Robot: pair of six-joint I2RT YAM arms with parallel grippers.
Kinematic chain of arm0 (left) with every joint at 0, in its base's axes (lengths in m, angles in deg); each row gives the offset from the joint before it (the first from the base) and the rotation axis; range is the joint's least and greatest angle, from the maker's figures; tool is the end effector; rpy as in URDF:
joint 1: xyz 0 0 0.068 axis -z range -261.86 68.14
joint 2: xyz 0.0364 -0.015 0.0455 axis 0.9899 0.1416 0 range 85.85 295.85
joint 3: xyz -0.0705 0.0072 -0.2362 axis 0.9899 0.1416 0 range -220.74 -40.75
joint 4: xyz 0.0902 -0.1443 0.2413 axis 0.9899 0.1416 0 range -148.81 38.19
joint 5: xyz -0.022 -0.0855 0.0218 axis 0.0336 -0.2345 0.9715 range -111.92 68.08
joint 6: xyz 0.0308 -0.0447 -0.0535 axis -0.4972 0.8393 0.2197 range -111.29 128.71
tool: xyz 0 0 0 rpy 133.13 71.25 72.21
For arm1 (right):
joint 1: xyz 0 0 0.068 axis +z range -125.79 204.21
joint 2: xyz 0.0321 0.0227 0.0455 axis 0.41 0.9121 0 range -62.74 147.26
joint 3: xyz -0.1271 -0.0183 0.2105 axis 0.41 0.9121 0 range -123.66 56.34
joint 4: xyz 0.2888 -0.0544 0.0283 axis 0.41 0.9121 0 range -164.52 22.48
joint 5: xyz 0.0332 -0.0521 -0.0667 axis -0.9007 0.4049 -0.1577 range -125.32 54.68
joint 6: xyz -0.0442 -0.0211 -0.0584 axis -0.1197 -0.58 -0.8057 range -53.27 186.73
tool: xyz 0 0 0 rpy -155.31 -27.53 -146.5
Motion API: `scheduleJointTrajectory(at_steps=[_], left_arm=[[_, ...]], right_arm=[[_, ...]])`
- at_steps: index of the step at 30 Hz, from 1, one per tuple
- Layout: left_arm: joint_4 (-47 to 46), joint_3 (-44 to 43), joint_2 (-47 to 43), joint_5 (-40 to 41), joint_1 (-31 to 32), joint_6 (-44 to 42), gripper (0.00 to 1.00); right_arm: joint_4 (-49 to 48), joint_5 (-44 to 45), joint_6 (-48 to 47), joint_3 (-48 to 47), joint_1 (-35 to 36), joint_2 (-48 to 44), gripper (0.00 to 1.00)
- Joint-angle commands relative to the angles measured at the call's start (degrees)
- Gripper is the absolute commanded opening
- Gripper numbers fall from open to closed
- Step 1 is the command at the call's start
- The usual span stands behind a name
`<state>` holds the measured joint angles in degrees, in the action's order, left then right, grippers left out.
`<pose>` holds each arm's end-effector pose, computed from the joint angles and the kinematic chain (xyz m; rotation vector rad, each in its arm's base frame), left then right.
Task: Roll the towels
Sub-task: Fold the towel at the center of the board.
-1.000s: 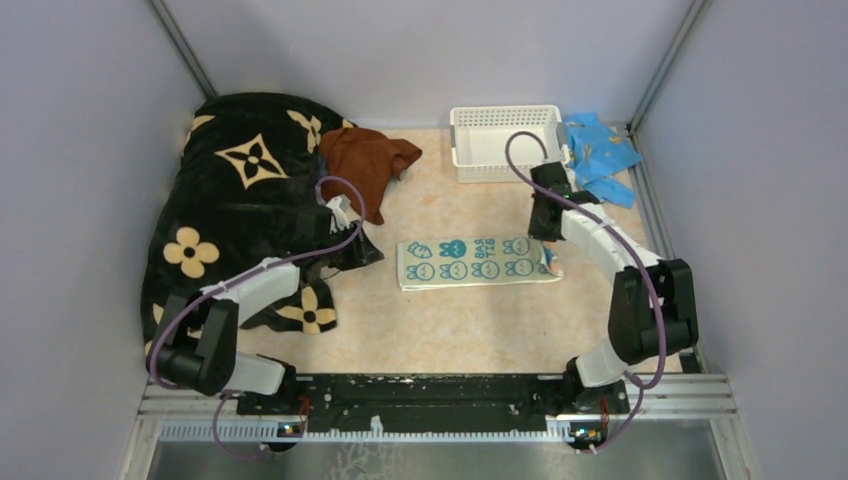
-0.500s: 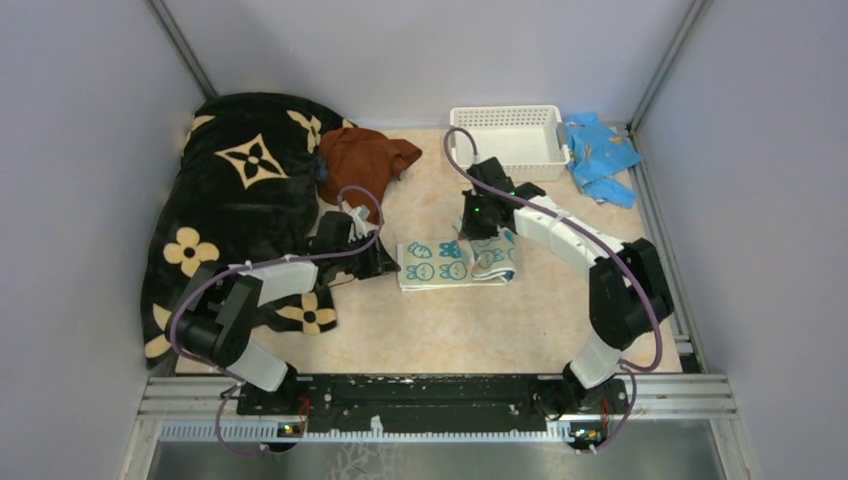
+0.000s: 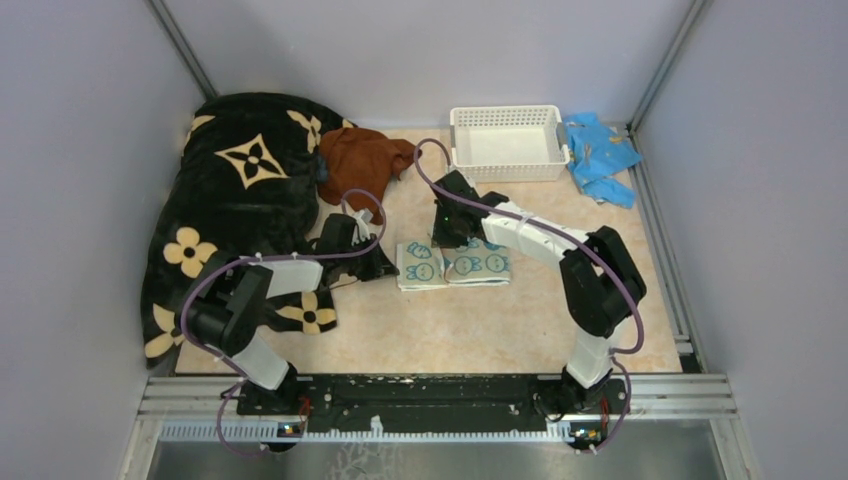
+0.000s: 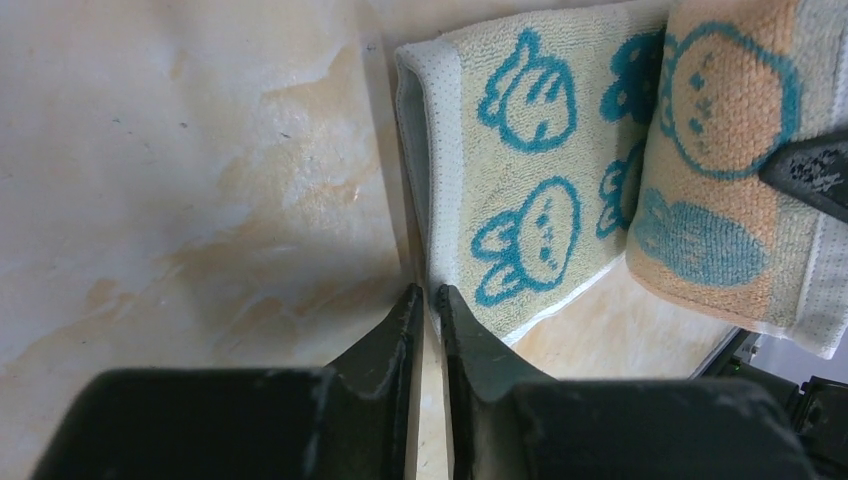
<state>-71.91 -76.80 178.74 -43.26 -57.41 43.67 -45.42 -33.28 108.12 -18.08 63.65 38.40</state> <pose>0.2933 -0.1590 0.0551 -0.0281 2.4669 -0.9232 0.3269 0.2659 0.1585 0.0588 2.6223 0.4870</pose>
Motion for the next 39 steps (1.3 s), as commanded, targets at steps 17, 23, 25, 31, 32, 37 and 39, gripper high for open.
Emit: scheduleJointTrajectory(at_steps=[17,23,25,31,32,37,39], left_arm=[[-0.96,0.98,-0.01,-0.07,1.02,-0.33,0.14],[-0.66,1.04,-0.3,0.06,0.96,-0.32,0.15],[-0.25,1.14,-0.9,0.6,0.99,-0.38,0.17],[1.66,1.6,-3.75,3.16,0.96,-0.72,0.25],[1.94,1.6,-4.09,3.36,0.99,-0.74,0.26],[5.16,0.83,-7.53,5.81,1.11,-1.01,0.33],[6.28,0.34,-10.02,7.65,1.9,-0.94,0.35]], right_arm=[[-3.75,-0.13,1.79,-7.16,4.66,7.64,0.0],[-4.04,-1.9,1.4,-8.42,5.3,8.45,0.13],[-3.96,-3.45,0.51,-8.88,5.34,7.9,0.17],[-4.92,-8.17,-3.52,-7.59,3.75,2.08,0.41],[-5.58,-8.83,-3.91,-6.35,2.86,0.45,0.42],[-13.6,-15.17,-6.31,5.5,-4.73,-10.12,0.44],[-16.97,-18.24,-7.23,11.26,-8.68,-13.76,0.46]])
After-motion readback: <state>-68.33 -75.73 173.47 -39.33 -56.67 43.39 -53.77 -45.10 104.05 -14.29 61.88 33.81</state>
